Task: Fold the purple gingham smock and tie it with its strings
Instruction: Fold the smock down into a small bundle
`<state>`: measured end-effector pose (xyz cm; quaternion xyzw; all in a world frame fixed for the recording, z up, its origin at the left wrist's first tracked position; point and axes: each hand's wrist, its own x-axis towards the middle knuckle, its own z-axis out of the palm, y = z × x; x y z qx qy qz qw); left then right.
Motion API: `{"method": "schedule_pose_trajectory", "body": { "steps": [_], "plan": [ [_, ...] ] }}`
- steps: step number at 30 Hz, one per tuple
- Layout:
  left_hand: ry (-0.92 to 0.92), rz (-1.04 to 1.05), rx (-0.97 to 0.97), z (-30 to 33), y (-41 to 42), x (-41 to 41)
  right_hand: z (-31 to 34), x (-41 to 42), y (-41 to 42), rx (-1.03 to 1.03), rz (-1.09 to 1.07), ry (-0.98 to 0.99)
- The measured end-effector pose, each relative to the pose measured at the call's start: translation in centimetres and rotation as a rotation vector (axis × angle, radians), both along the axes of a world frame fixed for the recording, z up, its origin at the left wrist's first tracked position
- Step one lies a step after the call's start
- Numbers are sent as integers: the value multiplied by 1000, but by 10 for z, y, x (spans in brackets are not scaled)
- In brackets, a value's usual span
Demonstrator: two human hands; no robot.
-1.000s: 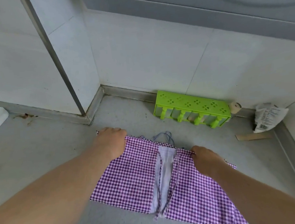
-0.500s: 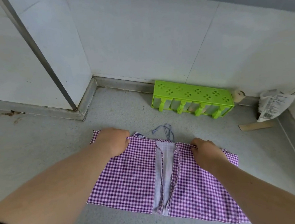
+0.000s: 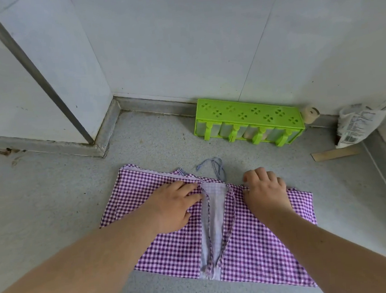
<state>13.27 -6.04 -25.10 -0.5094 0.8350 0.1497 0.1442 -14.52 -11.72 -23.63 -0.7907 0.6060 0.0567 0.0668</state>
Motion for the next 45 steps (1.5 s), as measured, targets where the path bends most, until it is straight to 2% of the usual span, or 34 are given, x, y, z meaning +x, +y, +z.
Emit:
{"method": "schedule_pose_trajectory", "body": {
  "steps": [3, 8, 14, 16, 20, 24, 27, 29, 32, 36, 39, 41, 43, 45],
  "plan": [
    [26, 71, 63, -9, 4, 0, 5, 4, 9, 40, 191, -105],
    [95, 187, 113, -27, 7, -4, 7, 29, 9, 79, 504, -34],
    [95, 232, 96, -32, 9, -8, 5, 54, 0, 84, 611, -18],
    [102, 236, 109, -29, 9, -9, 0, 57, -6, 144, 530, -73],
    [112, 236, 132, -28, 8, -8, 3, 67, -37, 303, 70, -321],
    [154, 250, 120, -28, 10, -7, 6, 66, -76, 430, -200, -418],
    [187, 259, 110, -26, 12, -7, -1, 63, -101, 496, -502, -694],
    [175, 232, 99, -21, 10, -7, -7, 61, -112, 537, -658, -808],
    [113, 107, 26, -8, 1, -8, -8, 54, -109, 419, -695, -947],
    [58, -174, -116, 6, -20, -22, 12, 29, -69, 183, -417, -781],
    [70, -258, -142, 15, -28, -40, 12, 0, -34, 72, -270, -644],
    [90, -295, -125, 19, -28, -54, 12, -21, -7, -3, -288, -589],
    [70, -307, -67, 18, -26, -70, 13, -43, 23, -63, -397, -561],
    [3, -240, 49, 14, -24, -82, 9, -62, 49, -14, -478, -454]
  ]
}}
